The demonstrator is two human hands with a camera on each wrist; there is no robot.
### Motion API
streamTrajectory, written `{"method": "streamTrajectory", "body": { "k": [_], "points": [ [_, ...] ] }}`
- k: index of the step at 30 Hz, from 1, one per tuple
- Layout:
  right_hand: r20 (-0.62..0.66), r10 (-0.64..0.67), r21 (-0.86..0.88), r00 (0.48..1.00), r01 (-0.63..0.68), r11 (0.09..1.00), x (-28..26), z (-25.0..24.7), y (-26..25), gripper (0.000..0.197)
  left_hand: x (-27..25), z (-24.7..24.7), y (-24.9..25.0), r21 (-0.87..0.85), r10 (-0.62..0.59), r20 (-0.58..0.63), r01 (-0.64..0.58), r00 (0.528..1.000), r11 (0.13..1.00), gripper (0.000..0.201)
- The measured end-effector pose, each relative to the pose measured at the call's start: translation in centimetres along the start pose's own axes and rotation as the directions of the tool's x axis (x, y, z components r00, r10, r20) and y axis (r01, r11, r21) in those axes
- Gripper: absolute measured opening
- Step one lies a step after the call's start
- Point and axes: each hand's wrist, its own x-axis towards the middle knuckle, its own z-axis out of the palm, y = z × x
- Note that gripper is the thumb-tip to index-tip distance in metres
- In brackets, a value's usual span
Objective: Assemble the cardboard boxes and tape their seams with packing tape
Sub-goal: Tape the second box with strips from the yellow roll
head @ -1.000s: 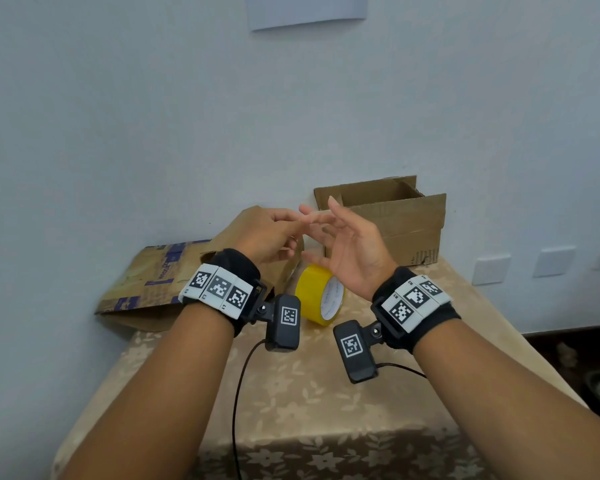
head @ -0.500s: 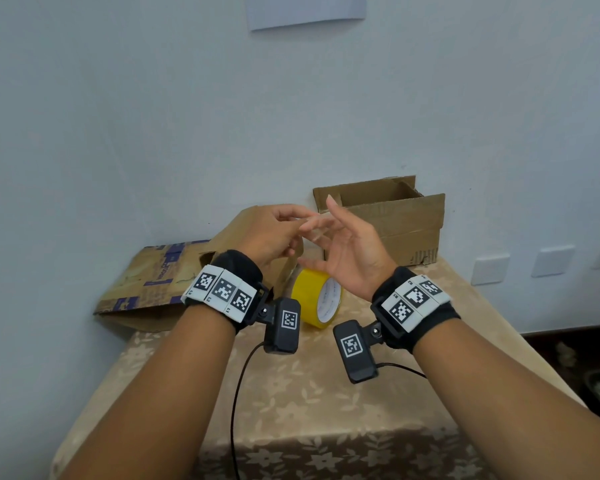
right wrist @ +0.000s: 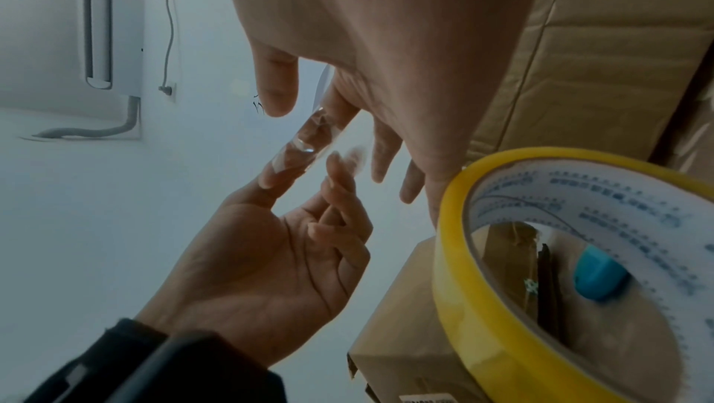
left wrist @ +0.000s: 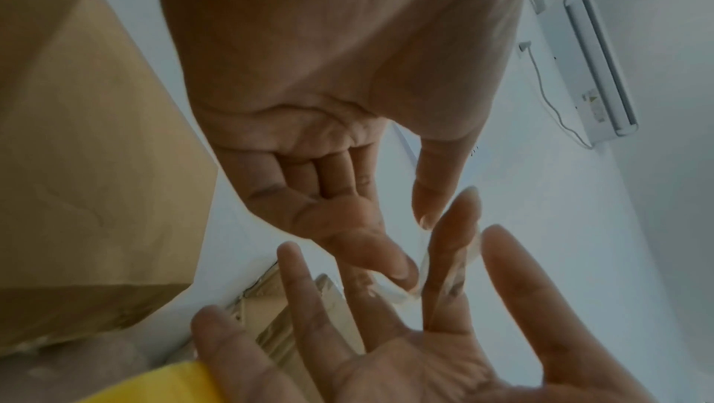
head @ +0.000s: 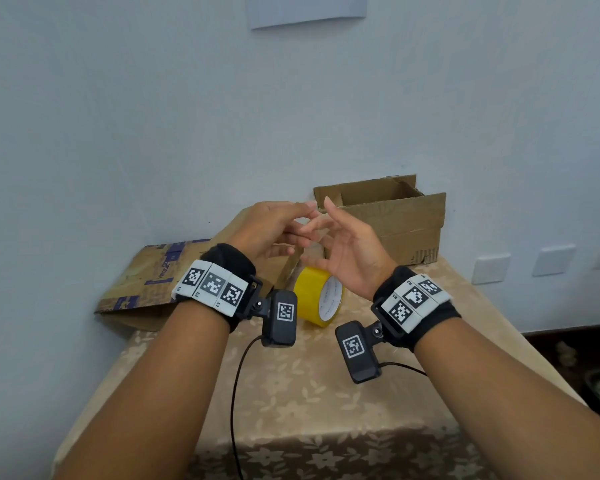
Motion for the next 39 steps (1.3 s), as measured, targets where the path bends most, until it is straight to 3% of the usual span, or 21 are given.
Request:
{"method": "streamTrajectory", "body": {
  "k": [4, 10, 15, 19, 31, 39],
  "points": [
    [0.004, -0.008, -0.05, 1.0, 0.008, 0.999, 0.07, -0.05, 0.07, 0.046, 0.06, -0.12, -0.15, -0.067, 0.019, -0.019, -0.02, 1.0, 0.998, 0.014],
    [0.008, -0.013, -0.084, 1.0, 0.014, 0.996, -0.27, 0.11, -0.21, 0.04, 0.01, -0.62, 0.29, -0.069, -0.01, -0.044, 0.007, 0.999, 0.998, 0.01],
    [-0.018, -0.038, -0.119, 0.999, 0.036, 0.992, -0.33, 0.28, -0.22, 0.044, 0.13, -0.66, 0.29, 0.087, -0.16, 0.001, 0.159, 0.987, 0.983, 0.039],
    [-0.019, -0.052, -0.159, 0.998, 0.048, 0.986, -0.14, 0.27, 0.09, 0.045, 0.28, -0.51, 0.31, 0.094, -0.16, 0.029, 0.156, 0.987, 0.983, 0.041],
    [-0.022, -0.05, -0.177, 0.999, 0.045, 0.983, -0.49, 0.51, -0.23, 0.04, -0.12, -0.38, 0.48, -0.147, -0.182, 0.038, 0.185, 0.983, 0.972, 0.014],
    [-0.008, -0.042, -0.188, 0.999, 0.04, 0.981, -0.16, 0.23, 0.09, 0.038, -0.01, 0.14, 0.62, -0.291, -0.158, -0.046, 0.138, 0.986, 0.947, 0.004]
  ]
}}
